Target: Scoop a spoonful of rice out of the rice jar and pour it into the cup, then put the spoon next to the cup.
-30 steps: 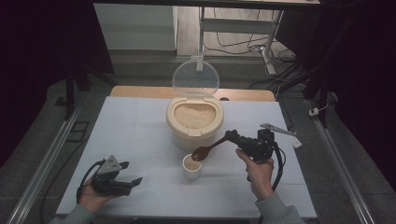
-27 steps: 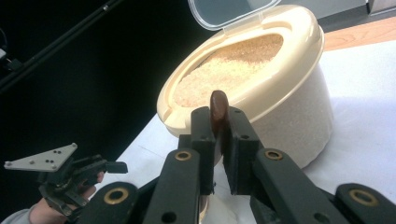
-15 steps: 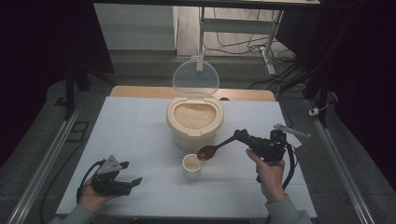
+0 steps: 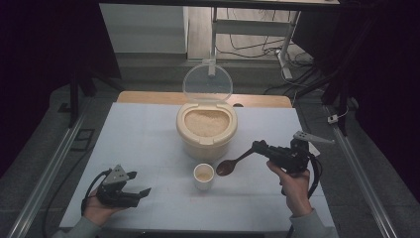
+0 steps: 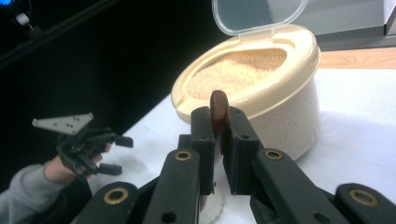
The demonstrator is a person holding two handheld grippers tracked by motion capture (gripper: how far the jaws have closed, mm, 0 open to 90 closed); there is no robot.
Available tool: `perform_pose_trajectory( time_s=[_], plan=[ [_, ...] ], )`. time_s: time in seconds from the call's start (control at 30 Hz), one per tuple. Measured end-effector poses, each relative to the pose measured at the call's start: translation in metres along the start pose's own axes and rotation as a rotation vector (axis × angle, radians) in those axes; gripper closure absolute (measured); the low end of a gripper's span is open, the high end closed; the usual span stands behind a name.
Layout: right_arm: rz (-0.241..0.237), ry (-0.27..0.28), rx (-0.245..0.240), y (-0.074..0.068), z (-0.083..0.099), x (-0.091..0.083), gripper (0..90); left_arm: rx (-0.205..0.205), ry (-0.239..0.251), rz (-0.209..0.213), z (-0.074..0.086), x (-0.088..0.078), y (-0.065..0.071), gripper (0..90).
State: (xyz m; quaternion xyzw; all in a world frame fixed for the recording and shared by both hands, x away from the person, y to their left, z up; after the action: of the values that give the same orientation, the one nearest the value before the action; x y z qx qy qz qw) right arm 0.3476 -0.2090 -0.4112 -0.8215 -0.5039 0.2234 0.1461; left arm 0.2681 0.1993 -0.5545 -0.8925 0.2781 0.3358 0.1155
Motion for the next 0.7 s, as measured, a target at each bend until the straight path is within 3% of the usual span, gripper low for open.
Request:
perform_pose_trajectory(
  time_s=[0.33,0.7],
  plan=[
    [-0.034,-0.162,-0.059,-0.008,0.010,0.010,83.6,0.003,0.000,0.001,0.000,0.000,0.000,20.1],
    [-0.092,-0.344,-0.093,-0.016,0.023,0.030,83.5,0.004,-0.001,-0.001,0.000,0.000,0.000,20.1]
  ],
)
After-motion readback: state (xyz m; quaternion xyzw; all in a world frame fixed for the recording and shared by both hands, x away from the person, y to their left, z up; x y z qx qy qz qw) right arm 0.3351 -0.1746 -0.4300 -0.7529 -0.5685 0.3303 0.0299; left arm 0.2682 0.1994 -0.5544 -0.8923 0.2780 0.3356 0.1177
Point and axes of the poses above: each handheld gripper's, and its own axes: x roughly forward along the jaws, z roughly out of its underside, y roughly to its right, the point moved 6 cm from there along x, roughly forward along the jaws, and after that the axes turned 8 degrees about -z, right-handed, at the moved point
